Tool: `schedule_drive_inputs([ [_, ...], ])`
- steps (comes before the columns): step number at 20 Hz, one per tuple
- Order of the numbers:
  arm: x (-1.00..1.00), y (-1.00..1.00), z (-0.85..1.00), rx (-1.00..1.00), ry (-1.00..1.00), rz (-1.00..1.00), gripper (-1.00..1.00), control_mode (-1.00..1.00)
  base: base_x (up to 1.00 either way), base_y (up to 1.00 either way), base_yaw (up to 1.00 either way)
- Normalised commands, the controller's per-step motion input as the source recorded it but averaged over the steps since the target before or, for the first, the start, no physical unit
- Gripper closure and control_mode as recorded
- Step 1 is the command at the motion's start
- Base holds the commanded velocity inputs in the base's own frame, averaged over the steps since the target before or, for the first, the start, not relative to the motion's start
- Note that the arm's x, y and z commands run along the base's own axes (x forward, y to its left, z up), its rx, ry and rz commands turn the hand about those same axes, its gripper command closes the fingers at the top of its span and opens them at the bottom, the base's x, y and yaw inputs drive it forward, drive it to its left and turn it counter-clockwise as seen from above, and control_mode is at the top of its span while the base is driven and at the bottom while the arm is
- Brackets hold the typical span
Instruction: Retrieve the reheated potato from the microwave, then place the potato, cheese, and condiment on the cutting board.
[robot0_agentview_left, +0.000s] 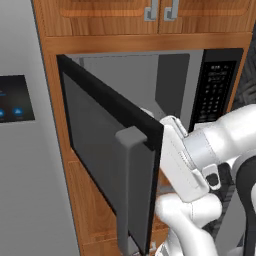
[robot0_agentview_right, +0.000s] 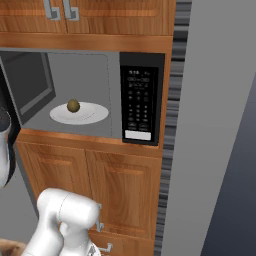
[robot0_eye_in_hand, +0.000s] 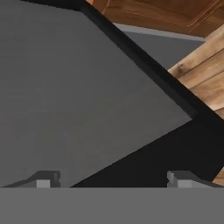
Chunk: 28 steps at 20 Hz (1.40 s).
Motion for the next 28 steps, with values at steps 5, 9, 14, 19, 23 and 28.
schedule_drive_inputs([
  [5,-0.36,0.64,-0.41,0.1,-0.19,0.0,-1.0,-1.0,0.0,0.0,0.0],
  [9,-0.25,0.6,-0.42,0.12,-0.22,0.0,-1.0,-1.0,0.0,0.0,0.0],
  [14,-0.08,0.3,-0.25,0.06,-0.25,0.0,-1.0,-1.0,0.0,0.0,0.0],
  [19,0.08,-0.25,-0.01,-0.04,-0.16,-0.07,-1.0,-1.0,0.0,0.0,0.0],
  [23,0.12,-0.5,0.07,-0.11,-0.14,-0.08,-1.0,-1.0,0.0,0.0,0.0],
  [28,0.16,-0.54,0.14,-0.16,-0.1,-0.1,-1.0,-1.0,0.0,0.0,0.0],
])
